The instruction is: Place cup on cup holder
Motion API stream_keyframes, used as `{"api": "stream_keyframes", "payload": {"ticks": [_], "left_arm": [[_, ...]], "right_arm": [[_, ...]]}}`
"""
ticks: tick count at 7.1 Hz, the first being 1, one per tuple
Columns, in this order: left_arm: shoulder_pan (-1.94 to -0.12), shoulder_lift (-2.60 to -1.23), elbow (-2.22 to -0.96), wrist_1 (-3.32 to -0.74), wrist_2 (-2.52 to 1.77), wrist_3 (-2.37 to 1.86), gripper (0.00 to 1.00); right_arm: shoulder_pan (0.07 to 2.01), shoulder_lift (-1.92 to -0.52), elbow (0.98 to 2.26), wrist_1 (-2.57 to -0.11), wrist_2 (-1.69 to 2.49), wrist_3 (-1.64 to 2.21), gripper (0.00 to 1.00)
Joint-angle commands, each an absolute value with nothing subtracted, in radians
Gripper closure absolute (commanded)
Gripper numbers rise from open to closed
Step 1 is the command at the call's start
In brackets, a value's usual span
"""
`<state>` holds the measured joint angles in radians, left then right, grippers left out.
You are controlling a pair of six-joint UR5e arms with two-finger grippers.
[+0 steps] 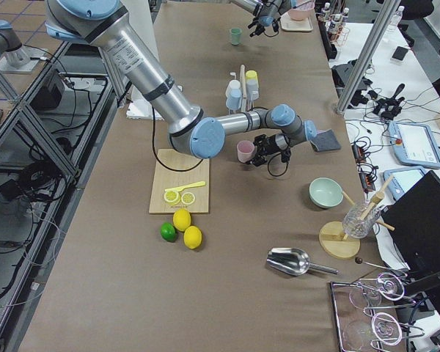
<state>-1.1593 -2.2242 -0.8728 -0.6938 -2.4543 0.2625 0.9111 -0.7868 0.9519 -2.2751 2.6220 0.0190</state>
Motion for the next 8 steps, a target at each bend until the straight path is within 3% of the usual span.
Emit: {"api": "stream_keyframes", "payload": {"ticks": [1,8], "left_arm": [[-1.148,-2.217,-0.873,-0.637,-2.454,0.319,0.03],[-1.101,-2.181,-0.877,-0.641,-2.462,0.364,0.03]], "right_arm": [[0.896,-0.787,0.951,-2.299,2.626,0.018,0.0],[0.888,-0.788,0.953,-2.401,2.637,-0.089,0.02]]}}
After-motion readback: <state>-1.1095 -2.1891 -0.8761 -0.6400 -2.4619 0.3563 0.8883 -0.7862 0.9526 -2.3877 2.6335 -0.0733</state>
